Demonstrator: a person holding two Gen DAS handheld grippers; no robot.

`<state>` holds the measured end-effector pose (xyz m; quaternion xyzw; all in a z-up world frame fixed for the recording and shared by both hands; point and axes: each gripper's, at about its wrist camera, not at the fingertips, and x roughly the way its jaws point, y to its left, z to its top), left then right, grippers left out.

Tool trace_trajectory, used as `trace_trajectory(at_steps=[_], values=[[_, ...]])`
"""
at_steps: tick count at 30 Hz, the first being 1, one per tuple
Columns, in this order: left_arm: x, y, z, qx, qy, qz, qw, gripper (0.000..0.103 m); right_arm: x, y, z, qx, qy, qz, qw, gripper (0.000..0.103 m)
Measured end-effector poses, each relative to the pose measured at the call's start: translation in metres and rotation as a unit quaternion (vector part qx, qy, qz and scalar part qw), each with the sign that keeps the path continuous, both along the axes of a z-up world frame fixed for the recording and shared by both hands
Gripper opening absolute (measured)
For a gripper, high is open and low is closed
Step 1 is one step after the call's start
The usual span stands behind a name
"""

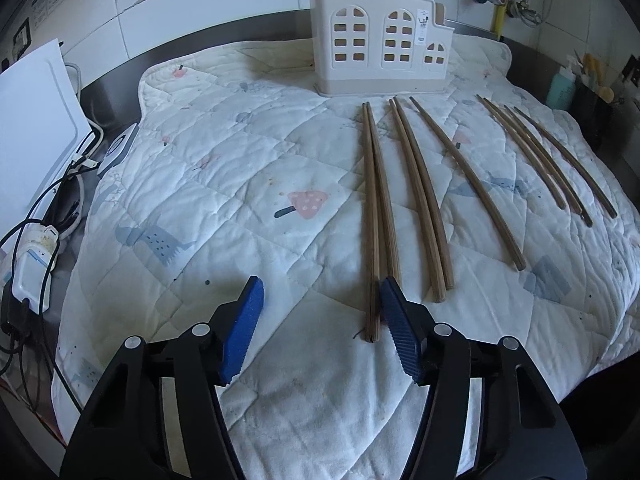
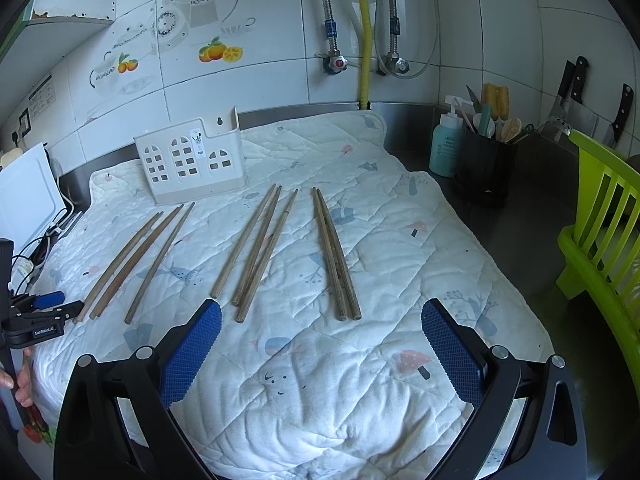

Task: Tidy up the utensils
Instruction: 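Lower the left tool onto a wooden chopstick and close it while the right tool grasps another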

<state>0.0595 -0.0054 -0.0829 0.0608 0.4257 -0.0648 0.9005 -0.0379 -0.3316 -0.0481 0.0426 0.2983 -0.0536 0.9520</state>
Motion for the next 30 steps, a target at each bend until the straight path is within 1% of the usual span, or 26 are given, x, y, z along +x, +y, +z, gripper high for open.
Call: trace_trajectory(at_steps=[2,3,5,8,10,12,13,15,16,18,20,21,22,23,25,26,27,28,30], values=[[0.002,-0.006,-0.003,0.017,-0.004,-0.007,0.9998,0.055,0.001,-0.002,-0.002,0.001,0.002,-0.002,1.0,0.097],[0.003,-0.005,-0.003,0.017,-0.007,-0.004,0.9998,0.053,0.002,-0.003,-0.002,0.001,0.003,-0.003,1.0,0.097],[0.009,0.0,-0.002,0.009,-0.007,0.004,0.9999,0.046,0.004,-0.005,-0.004,-0.001,0.006,-0.005,1.0,0.097],[0.015,0.006,-0.001,0.005,-0.006,0.006,1.0,0.042,0.008,-0.012,-0.008,-0.002,0.011,-0.009,1.0,0.097],[0.014,0.005,-0.001,-0.005,-0.007,-0.003,1.0,0.041,0.012,-0.017,-0.012,-0.003,0.015,-0.013,1.0,0.096],[0.014,0.0,-0.001,-0.009,-0.008,-0.017,0.9998,0.036,0.017,-0.023,-0.017,-0.003,0.023,-0.017,1.0,0.096],[0.015,-0.003,-0.001,-0.009,-0.005,-0.023,0.9997,0.031,0.019,-0.027,-0.019,-0.002,0.024,-0.018,1.0,0.095],[0.016,-0.008,-0.003,-0.006,-0.007,-0.028,0.9996,0.028,0.024,-0.034,-0.022,-0.002,0.028,-0.019,0.999,0.093],[0.017,-0.008,-0.003,-0.008,-0.009,-0.029,0.9995,0.025,0.026,-0.036,-0.023,-0.003,0.03,-0.02,0.999,0.088],[0.018,-0.006,-0.004,-0.021,-0.008,-0.027,0.9994,0.024,0.03,-0.043,-0.025,0.004,0.033,-0.016,0.999,0.078],[0.021,-0.004,-0.004,-0.031,-0.008,-0.025,0.9992,0.023,0.035,-0.051,-0.028,0.013,0.038,-0.018,0.999,0.075],[0.022,-0.004,-0.004,-0.031,-0.008,-0.024,0.9992,0.022,0.038,-0.054,-0.03,0.019,0.039,-0.013,0.999,0.067],[0.022,-0.003,-0.004,-0.033,-0.009,-0.023,0.9992,0.022,0.04,-0.056,-0.031,0.025,0.041,-0.009,0.999,0.062],[0.023,-0.003,-0.005,-0.034,-0.008,-0.022,0.9992,0.022,0.043,-0.056,-0.033,0.028,0.044,-0.007,0.999,0.061],[0.023,-0.003,-0.005,-0.036,-0.008,-0.02,0.9991,0.022,0.048,-0.055,-0.037,0.032,0.052,0.005,0.998,0.05],[0.024,-0.002,-0.005,-0.039,-0.007,-0.018,0.999,0.022,0.05,-0.053,-0.039,0.032,0.056,0.009,0.998,0.048],[0.024,-0.001,-0.005,-0.043,-0.006,-0.017,0.9989,0.022,0.052,-0.052,-0.041,0.032,0.059,0.013,0.998,0.043],[0.024,0.0,-0.005,-0.046,-0.005,-0.017,0.9988,0.022,0.054,-0.051,-0.044,0.034,0.064,0.018,0.997,0.035],[0.024,0.001,-0.005,-0.047,-0.004,-0.02,0.9987,0.022,0.058,-0.05,-0.048,0.039,0.069,0.022,0.997,0.031]])
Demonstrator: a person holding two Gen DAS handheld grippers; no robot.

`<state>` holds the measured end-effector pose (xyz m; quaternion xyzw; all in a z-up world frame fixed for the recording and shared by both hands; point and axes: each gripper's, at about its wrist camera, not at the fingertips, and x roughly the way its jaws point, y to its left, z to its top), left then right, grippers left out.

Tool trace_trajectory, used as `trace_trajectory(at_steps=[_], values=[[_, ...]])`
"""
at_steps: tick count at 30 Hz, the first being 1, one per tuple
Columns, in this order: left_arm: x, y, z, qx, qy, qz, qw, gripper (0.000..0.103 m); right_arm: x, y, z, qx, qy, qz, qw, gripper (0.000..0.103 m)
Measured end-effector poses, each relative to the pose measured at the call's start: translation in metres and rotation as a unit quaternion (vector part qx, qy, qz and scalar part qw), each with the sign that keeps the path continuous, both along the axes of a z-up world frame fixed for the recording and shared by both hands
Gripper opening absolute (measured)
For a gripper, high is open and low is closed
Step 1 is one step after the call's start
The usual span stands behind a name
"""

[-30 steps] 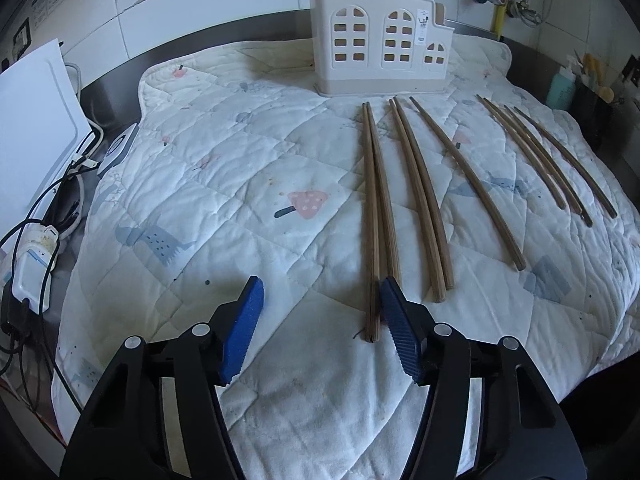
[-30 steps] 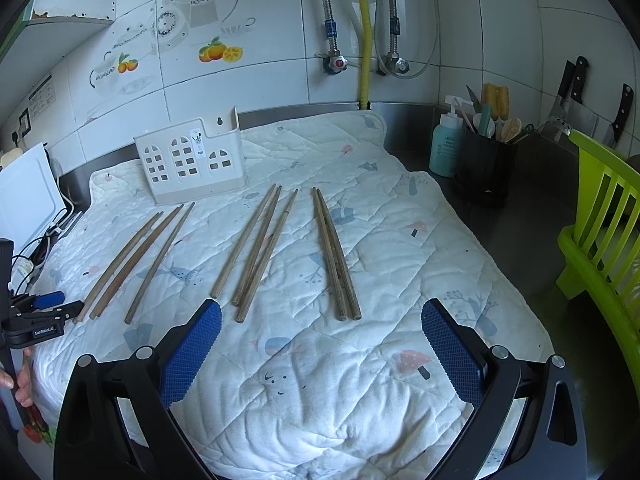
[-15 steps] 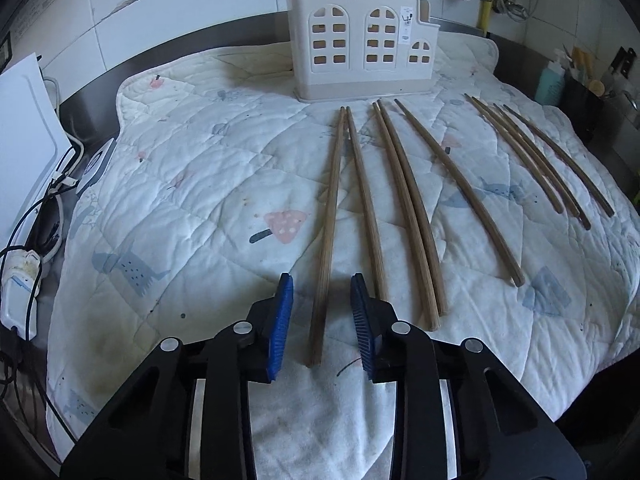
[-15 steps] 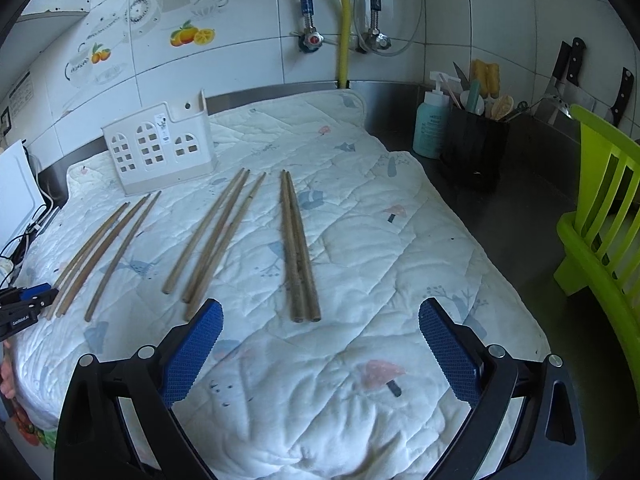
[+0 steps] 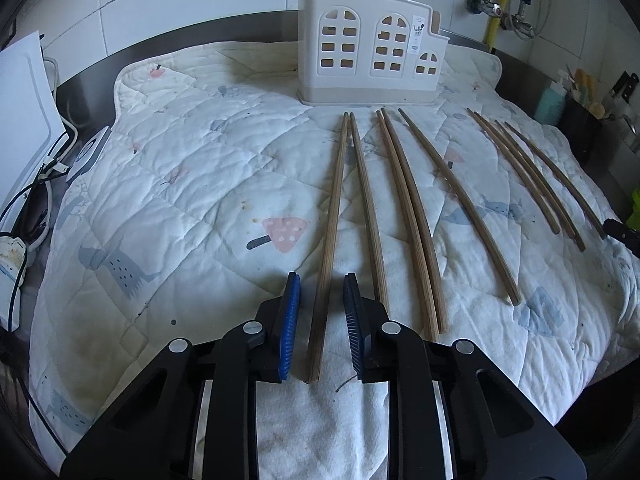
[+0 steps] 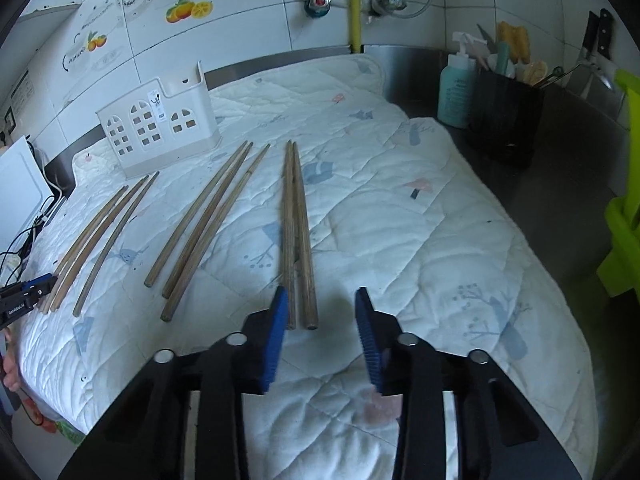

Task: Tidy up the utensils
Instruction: 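Lower the left tool onto a wooden chopstick and close it while the right tool grasps another, then lift the held chopsticks with both tools up over the white utensil holder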

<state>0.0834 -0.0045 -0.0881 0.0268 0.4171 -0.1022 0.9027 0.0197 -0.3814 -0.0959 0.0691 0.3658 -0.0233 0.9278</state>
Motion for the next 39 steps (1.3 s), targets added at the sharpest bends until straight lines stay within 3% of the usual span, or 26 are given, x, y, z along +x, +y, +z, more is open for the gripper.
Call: trace_trajectory(at_steps=[7,17,26,34,39], values=[[-0.003,0.0,0.0,0.004,0.001,-0.006,1.0,0.022,0.014,0.002,-0.004,-0.02,0.01,0.013,1.0,0.014],[-0.001,-0.002,0.0,0.002,-0.005,-0.007,1.0,0.022,0.022,0.012,-0.012,-0.054,0.009,0.016,0.998,0.015],[0.003,-0.006,0.001,0.0,-0.003,-0.005,1.0,0.019,0.019,0.013,-0.009,-0.056,0.008,0.009,0.998,0.008],[0.006,0.008,0.004,-0.046,0.021,0.009,0.9987,0.007,-0.001,0.021,0.02,-0.055,-0.03,0.01,0.998,0.007],[0.002,0.012,0.004,-0.061,0.018,0.009,0.9979,0.007,-0.015,0.028,0.048,-0.061,-0.07,0.014,0.996,0.007]])
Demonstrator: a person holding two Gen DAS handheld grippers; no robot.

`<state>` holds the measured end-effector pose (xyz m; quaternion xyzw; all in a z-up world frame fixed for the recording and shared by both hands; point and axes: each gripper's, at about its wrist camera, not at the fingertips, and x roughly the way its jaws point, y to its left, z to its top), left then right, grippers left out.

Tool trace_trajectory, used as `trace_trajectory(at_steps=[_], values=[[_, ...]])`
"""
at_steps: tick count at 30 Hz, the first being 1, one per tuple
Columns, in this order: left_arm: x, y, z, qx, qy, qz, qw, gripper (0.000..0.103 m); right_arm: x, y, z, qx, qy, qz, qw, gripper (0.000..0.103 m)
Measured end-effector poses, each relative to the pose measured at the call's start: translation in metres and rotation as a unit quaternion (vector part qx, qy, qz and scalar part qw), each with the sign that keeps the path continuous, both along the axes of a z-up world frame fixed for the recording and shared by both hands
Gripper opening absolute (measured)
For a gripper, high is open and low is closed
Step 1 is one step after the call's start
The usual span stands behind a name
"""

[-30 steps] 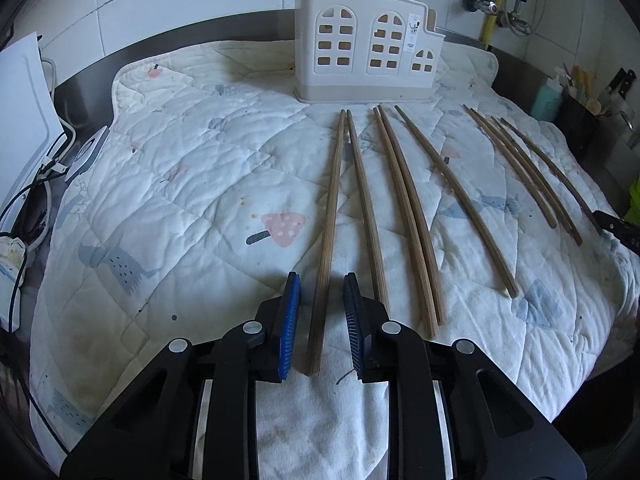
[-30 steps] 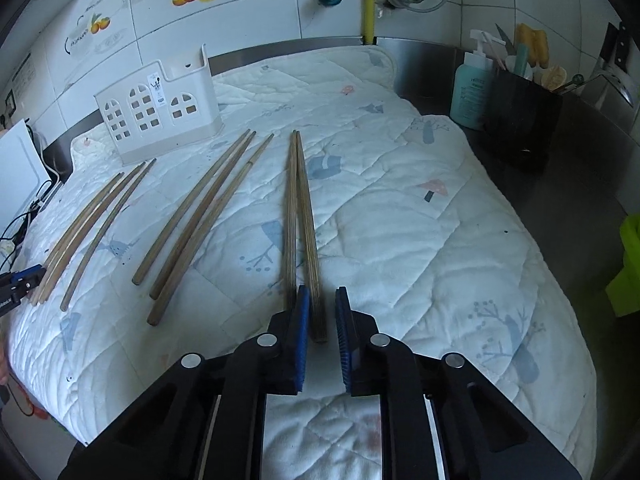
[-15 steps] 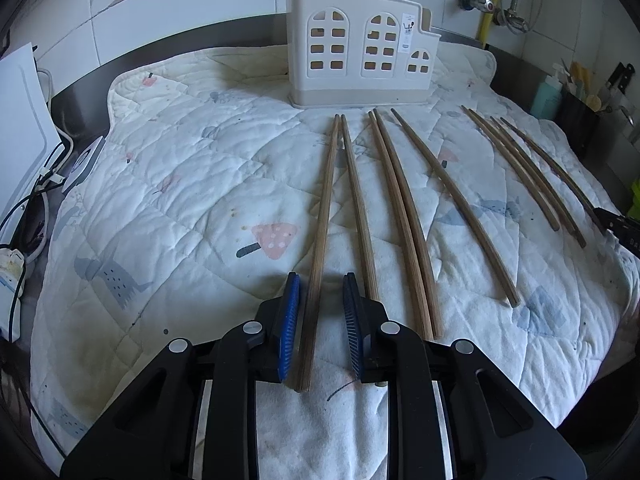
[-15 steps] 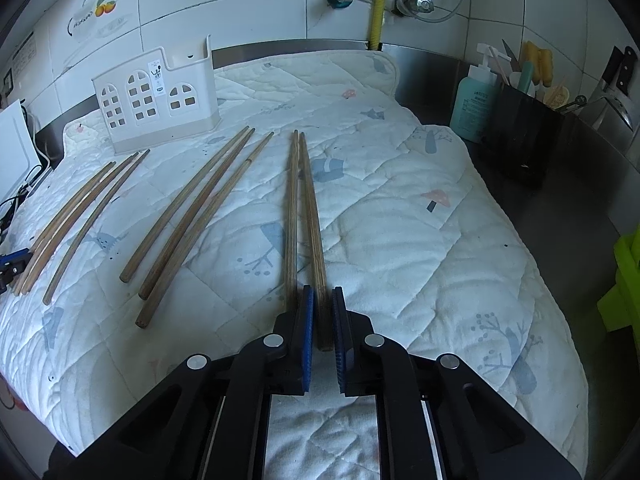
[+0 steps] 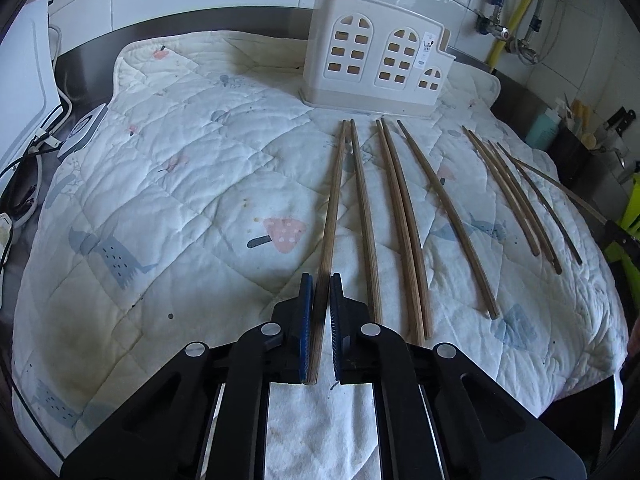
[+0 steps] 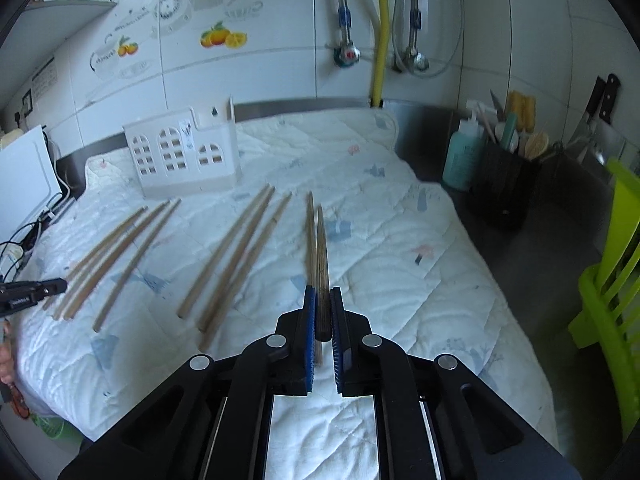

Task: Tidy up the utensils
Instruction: 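Lift the held chopsticks with both tools up over the white utensil holder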

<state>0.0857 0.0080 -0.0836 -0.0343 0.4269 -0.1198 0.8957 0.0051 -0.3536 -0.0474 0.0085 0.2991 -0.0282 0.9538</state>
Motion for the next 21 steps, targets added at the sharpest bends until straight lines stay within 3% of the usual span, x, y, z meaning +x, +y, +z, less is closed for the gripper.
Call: trace_trajectory(at_steps=[9,15,21], values=[[-0.004,0.003,-0.002,-0.01,-0.002,-0.006,0.9999,0.007,-0.012,0.007,0.037,-0.005,-0.042,0.01,0.999,0.007],[-0.003,0.002,-0.006,-0.004,0.0,-0.008,1.0,0.01,-0.01,0.011,0.043,-0.005,-0.047,0.013,0.999,0.007],[-0.003,0.003,0.002,-0.004,-0.008,-0.006,0.9999,0.007,-0.008,0.013,0.05,-0.008,-0.052,0.019,0.998,0.007]])
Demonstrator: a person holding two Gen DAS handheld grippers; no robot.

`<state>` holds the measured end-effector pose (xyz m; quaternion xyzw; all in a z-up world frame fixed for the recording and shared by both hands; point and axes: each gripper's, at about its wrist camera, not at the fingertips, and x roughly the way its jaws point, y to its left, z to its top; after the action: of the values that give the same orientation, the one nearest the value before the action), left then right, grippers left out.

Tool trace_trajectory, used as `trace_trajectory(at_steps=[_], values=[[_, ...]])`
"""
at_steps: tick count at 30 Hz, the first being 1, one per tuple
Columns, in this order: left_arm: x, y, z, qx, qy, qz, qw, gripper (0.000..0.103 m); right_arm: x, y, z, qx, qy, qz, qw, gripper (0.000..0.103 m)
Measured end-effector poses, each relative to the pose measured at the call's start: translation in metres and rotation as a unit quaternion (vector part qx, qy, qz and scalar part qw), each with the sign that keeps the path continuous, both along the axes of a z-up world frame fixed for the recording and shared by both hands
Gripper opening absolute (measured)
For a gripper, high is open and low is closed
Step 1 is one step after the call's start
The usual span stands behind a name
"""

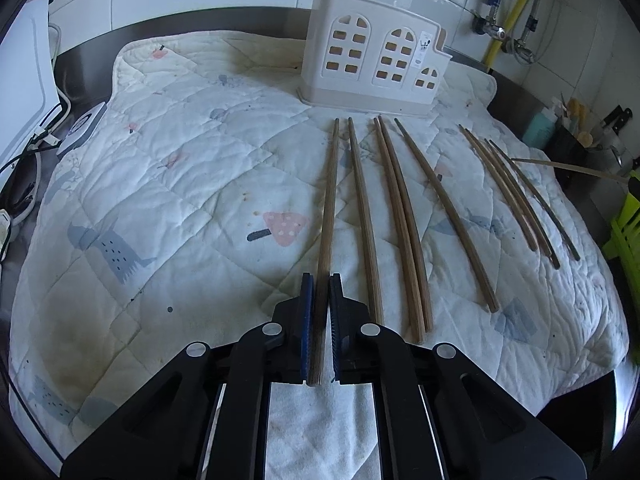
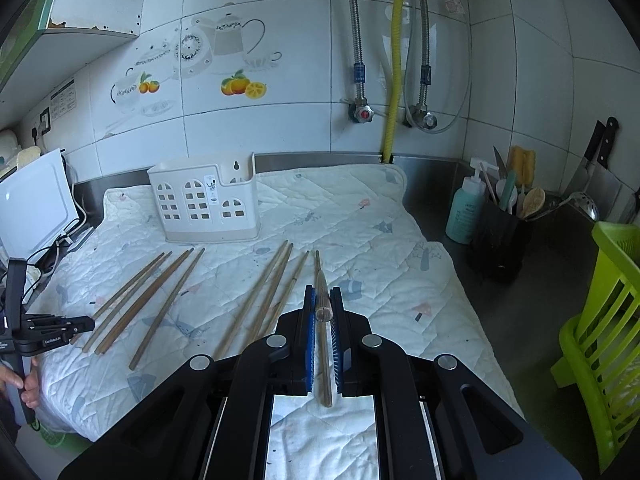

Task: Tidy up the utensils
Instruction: 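Lift the held chopsticks with both tools up over the white utensil holder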

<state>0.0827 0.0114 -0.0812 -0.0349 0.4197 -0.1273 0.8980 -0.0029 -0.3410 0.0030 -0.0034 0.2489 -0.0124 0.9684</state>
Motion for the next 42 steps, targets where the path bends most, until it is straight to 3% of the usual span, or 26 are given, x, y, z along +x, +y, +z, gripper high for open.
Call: trace_trajectory(at_steps=[12,27,34,42], values=[[0.015,0.006,0.072,-0.023,-0.058,-0.02,0.9979,0.005,0.019,-0.002,0.071,-0.005,-0.043,0.045,0.998,0.007],[0.067,-0.042,0.161,0.057,-0.121,-0.071,0.9885,0.005,0.116,0.026,0.168,0.03,-0.059,0.126,0.99,0.007],[0.081,-0.049,0.202,0.06,-0.153,-0.076,0.9836,0.005,0.173,0.053,0.187,0.031,-0.063,0.132,0.989,0.007],[0.088,-0.053,0.265,0.057,-0.219,-0.074,0.9712,0.005,0.235,0.07,0.172,0.052,-0.03,0.125,0.99,0.007]])
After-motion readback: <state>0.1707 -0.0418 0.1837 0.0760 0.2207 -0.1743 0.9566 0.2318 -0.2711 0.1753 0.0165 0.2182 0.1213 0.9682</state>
